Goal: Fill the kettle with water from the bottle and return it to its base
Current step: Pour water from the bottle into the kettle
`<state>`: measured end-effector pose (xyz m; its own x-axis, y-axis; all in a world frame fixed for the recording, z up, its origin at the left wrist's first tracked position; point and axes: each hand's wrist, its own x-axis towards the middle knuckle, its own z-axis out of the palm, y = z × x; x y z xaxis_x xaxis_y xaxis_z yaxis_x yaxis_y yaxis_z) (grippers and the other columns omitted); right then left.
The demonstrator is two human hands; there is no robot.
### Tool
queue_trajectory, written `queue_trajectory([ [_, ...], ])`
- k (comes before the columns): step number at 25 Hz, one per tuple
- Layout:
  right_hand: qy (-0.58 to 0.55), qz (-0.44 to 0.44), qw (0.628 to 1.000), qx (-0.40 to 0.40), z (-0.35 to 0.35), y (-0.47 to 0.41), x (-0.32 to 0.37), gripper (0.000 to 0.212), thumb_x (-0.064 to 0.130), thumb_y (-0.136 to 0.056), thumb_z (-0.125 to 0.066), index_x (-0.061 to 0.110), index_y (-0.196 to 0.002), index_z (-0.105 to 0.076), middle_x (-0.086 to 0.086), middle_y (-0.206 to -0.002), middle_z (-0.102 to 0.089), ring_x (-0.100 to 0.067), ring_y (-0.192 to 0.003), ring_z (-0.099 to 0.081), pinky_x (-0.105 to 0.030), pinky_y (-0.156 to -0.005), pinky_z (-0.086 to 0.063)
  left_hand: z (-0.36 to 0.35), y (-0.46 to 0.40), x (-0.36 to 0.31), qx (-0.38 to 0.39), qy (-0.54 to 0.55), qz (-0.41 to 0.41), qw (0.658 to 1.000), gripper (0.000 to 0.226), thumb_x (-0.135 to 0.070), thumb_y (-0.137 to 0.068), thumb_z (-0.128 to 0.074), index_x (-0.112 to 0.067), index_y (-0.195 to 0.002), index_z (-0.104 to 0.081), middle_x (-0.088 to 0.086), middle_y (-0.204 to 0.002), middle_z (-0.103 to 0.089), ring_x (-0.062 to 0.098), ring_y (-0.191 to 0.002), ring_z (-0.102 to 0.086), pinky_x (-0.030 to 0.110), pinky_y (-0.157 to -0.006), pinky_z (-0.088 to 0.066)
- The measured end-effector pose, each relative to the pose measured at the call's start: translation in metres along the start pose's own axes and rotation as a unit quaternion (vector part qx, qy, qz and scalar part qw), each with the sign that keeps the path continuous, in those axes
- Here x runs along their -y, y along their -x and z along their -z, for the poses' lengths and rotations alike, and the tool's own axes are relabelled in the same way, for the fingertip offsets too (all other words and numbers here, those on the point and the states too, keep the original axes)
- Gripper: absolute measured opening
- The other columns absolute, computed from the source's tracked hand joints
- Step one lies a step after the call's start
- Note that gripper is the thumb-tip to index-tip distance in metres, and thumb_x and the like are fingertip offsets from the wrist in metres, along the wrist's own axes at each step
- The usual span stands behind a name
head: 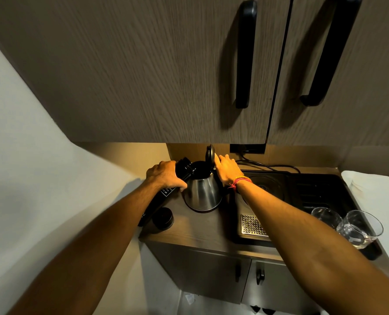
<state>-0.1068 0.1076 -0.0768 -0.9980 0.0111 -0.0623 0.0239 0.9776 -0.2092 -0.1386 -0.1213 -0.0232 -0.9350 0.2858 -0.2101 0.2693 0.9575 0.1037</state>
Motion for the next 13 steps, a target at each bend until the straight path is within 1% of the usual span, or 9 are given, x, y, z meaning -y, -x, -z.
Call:
queue_trajectory([
  [3, -0.002, 0.001, 1.0, -0.002, -0.0003, 0.0001, 0.0002, 0.067, 0.026, -0.098, -0.044, 0.011, -0.156, -0.014, -0.025, -0.138, -0.046, -0.044, -0.126, -0.044, -0.055, -0.105, -0.043, -0.0001, -0.0005, -0.0022, 0.0, -0.006, -0.002, 1.0, 0.069, -0.051, -0.053, -0.082, -0.026, -0.111, -0.054, 0.002, -0.106, -0.061, 0.027, -0.097, -0.059, 0.036, -0.077, -0.048],
  [5, -0.004, 0.003, 1.0, -0.002, -0.0002, 0.0001, 0.0, 0.069, 0.026, -0.098, -0.045, 0.011, -0.157, -0.013, -0.025, -0.139, -0.046, -0.044, -0.126, -0.044, -0.055, -0.104, -0.043, 0.0001, -0.001, -0.004, 0.001, -0.009, -0.005, 1.0, 0.071, -0.05, -0.053, -0.082, -0.024, -0.115, -0.056, 0.003, -0.109, -0.064, 0.027, -0.099, -0.061, 0.038, -0.08, -0.052],
  [8, -0.001, 0.007, 1.0, 0.004, 0.0002, 0.0003, -0.0001, 0.072, 0.027, -0.097, -0.048, 0.011, -0.157, -0.011, -0.025, -0.139, -0.045, -0.045, -0.127, -0.043, -0.056, -0.105, -0.043, 0.0007, -0.0011, -0.0057, -0.004, -0.008, -0.003, 1.0, 0.074, -0.05, -0.055, -0.082, -0.022, -0.119, -0.057, 0.004, -0.113, -0.064, 0.028, -0.101, -0.061, 0.039, -0.083, -0.053],
  [13, -0.004, 0.006, 1.0, -0.001, -0.0003, 0.0004, 0.0002, 0.068, 0.027, -0.098, -0.045, 0.012, -0.156, -0.014, -0.025, -0.137, -0.047, -0.045, -0.128, -0.043, -0.056, -0.105, -0.042, -0.0017, -0.0033, -0.0054, -0.036, 0.037, -0.014, 0.999, 0.084, -0.052, -0.059, -0.083, -0.019, -0.13, -0.053, 0.006, -0.124, -0.063, 0.029, -0.112, -0.061, 0.044, -0.093, -0.056],
])
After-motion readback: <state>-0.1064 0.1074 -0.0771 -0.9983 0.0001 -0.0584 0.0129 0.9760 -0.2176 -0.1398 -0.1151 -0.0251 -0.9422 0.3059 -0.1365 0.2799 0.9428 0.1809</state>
